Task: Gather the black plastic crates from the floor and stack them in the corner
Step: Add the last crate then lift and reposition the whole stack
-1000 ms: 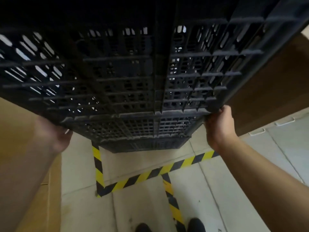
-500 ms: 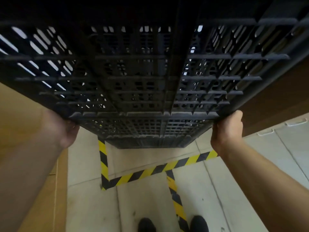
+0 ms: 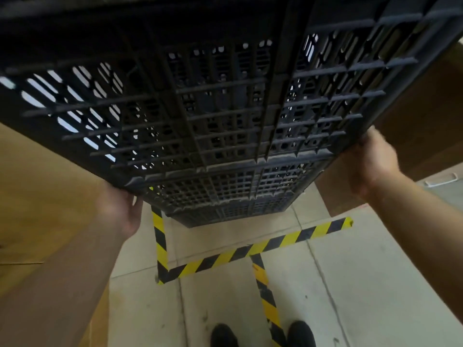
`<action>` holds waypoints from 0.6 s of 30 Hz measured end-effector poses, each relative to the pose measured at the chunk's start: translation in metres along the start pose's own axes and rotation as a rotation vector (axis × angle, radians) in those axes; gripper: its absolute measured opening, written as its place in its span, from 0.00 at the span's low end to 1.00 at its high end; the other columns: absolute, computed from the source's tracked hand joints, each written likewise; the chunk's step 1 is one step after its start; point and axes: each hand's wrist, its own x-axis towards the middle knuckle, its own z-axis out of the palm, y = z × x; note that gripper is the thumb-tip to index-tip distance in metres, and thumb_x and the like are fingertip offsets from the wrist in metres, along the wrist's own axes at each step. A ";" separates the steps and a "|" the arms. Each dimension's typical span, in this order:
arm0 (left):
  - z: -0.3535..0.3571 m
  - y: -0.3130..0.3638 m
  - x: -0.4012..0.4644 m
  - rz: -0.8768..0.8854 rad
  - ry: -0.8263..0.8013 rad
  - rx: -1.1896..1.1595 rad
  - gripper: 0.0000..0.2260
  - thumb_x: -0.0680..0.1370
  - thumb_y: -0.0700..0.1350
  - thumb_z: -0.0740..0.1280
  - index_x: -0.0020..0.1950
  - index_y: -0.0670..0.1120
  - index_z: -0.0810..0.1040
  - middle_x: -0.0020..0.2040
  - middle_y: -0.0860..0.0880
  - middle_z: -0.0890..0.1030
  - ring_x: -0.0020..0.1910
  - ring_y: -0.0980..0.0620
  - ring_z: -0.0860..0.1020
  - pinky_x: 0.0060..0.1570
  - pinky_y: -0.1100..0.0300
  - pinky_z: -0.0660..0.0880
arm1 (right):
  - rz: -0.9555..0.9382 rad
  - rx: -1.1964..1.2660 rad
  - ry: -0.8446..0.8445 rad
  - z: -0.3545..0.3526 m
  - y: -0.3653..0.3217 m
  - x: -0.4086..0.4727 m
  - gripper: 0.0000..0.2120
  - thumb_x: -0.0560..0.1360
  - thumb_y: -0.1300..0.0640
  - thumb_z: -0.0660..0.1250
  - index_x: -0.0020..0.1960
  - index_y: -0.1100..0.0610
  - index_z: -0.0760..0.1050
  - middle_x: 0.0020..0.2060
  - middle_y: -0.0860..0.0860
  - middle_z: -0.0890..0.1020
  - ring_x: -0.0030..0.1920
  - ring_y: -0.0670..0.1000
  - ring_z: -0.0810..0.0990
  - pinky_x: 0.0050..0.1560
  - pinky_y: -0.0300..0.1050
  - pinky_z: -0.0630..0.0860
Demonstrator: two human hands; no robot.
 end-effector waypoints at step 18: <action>0.016 0.135 -0.120 0.082 -0.016 0.034 0.23 0.88 0.56 0.49 0.79 0.54 0.74 0.75 0.54 0.79 0.76 0.52 0.72 0.81 0.49 0.58 | -0.007 -0.080 -0.277 -0.031 -0.108 -0.055 0.30 0.84 0.38 0.50 0.78 0.54 0.69 0.74 0.49 0.75 0.74 0.51 0.72 0.80 0.56 0.59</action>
